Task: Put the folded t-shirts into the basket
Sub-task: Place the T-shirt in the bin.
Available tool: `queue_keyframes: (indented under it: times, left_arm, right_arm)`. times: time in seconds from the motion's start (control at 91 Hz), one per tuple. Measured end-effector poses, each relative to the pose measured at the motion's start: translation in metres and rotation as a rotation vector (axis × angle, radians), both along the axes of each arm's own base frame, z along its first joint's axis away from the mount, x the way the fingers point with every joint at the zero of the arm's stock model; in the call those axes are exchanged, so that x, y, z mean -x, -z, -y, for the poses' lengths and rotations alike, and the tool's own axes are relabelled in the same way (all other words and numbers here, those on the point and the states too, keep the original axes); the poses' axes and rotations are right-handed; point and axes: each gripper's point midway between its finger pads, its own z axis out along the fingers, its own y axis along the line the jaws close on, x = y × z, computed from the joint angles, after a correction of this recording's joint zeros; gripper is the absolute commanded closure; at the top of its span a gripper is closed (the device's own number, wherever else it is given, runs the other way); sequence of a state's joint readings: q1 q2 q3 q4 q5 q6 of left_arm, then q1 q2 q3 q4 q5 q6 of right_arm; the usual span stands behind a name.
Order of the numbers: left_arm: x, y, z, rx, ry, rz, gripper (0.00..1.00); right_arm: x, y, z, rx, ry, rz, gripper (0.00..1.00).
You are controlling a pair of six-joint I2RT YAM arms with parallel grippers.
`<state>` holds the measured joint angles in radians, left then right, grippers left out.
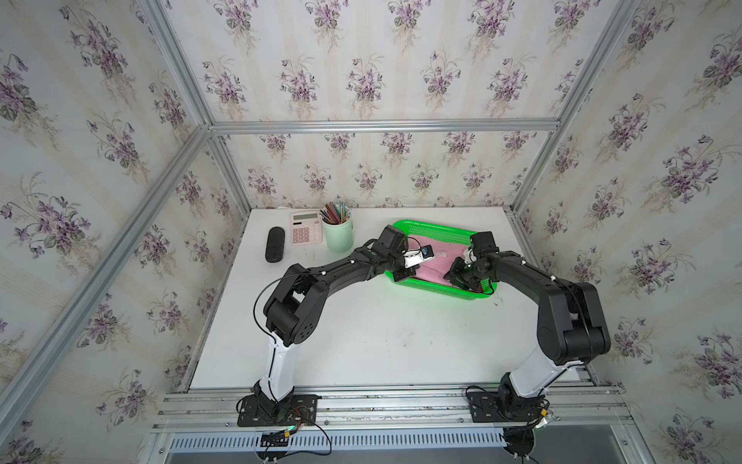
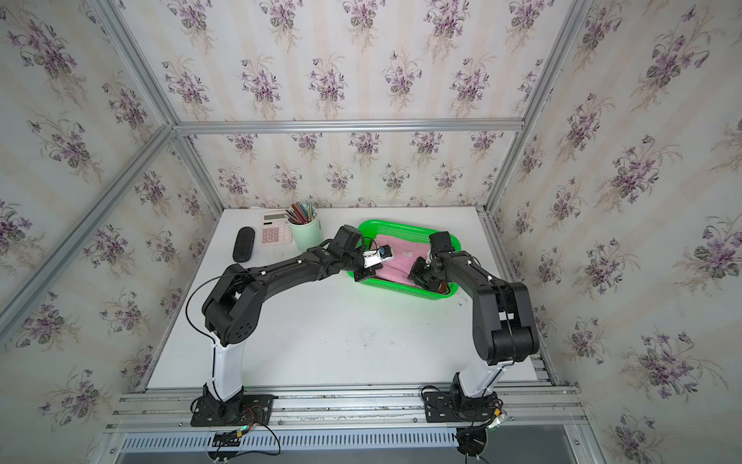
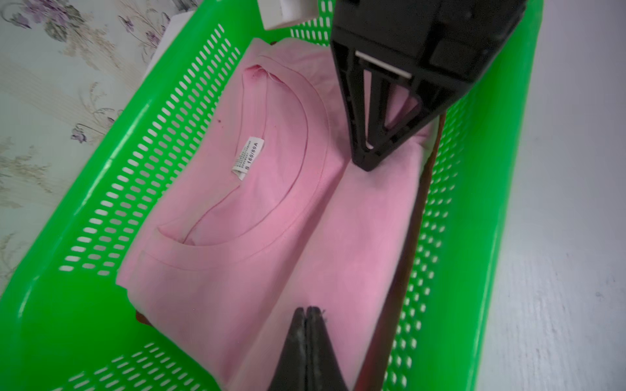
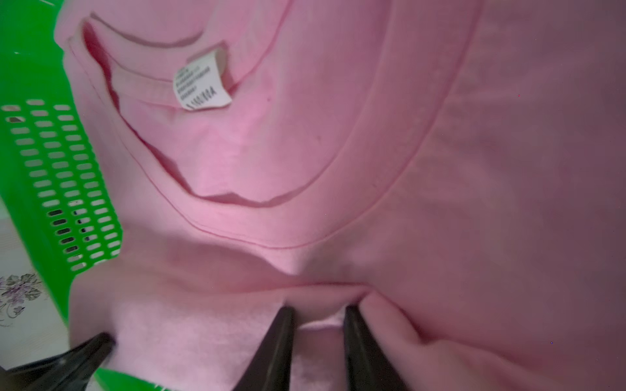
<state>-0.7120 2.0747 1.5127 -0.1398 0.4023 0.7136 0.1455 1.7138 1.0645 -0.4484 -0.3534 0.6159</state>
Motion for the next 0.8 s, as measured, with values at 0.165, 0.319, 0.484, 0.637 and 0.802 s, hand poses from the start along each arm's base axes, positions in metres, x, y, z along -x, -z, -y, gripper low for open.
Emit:
queue_keyframes:
  times: [0.165, 0.319, 0.484, 0.637, 0.802]
  left_arm:
    - [-0.005, 0.013, 0.001, -0.027, 0.012, -0.005, 1.0]
    - [-0.003, 0.021, -0.004, -0.083, 0.014, -0.011, 1.0]
    - [-0.007, 0.027, -0.012, -0.147, -0.006, -0.002, 1.0]
    - [-0.01, 0.032, -0.018, -0.188, -0.023, -0.005, 1.0]
    - [-0.013, 0.034, -0.022, -0.209, -0.049, 0.0, 1.0]
  right_arm:
    - [-0.011, -0.027, 0.004, 0.033, 0.0, 0.042, 0.69]
    - [-0.026, -0.084, 0.005, 0.039, -0.002, 0.166, 0.65]
    - [-0.021, -0.096, 0.005, 0.031, -0.006, 0.184, 0.68]
    - [0.0, -0.052, 0.012, 0.06, 0.018, 0.065, 0.75]
    - [0.023, -0.006, 0.048, 0.157, 0.113, -0.041, 0.78]
